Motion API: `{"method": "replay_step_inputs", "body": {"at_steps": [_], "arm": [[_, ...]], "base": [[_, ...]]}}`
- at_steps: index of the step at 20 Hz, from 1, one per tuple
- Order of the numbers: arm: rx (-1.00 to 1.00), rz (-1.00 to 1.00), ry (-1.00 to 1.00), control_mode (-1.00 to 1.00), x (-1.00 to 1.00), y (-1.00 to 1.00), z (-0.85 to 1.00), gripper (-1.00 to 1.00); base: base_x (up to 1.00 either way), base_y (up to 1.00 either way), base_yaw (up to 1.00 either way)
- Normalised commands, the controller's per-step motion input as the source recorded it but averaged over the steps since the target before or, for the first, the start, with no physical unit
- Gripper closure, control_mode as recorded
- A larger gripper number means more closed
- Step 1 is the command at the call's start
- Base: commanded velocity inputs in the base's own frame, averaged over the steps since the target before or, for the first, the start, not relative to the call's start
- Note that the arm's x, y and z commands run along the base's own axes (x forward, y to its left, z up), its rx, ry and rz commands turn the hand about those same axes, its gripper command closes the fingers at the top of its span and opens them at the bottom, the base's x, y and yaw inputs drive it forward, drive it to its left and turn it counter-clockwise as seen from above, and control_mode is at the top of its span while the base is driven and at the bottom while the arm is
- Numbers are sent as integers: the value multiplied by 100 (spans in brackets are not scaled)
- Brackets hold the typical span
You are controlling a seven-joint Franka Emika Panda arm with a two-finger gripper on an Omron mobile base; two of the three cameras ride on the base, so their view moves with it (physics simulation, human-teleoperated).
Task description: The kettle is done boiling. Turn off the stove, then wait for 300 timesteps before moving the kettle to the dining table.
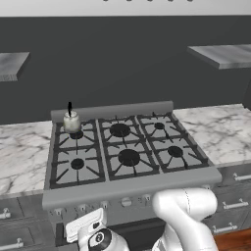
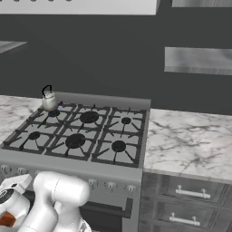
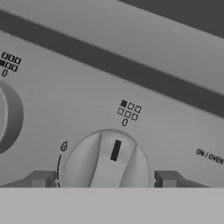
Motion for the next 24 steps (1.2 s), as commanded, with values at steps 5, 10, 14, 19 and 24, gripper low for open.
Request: {"method": "replay_step_inputs", "body": {"at_steps": [5, 10, 14, 19, 24], "arm": [[38, -12, -8, -100, -7, 1, -3, 100], [42, -16, -6, -100, -9, 0, -4, 100], [39, -15, -3, -100, -7, 0, -10, -100], [22, -8, -3, -100, -20, 4, -11, -100], [19, -7, -6, -100, -35, 7, -7, -100]], "base": [[0, 0, 0], [0, 0, 0], [0, 0, 0], [0, 0, 0], [0, 0, 0]]}}
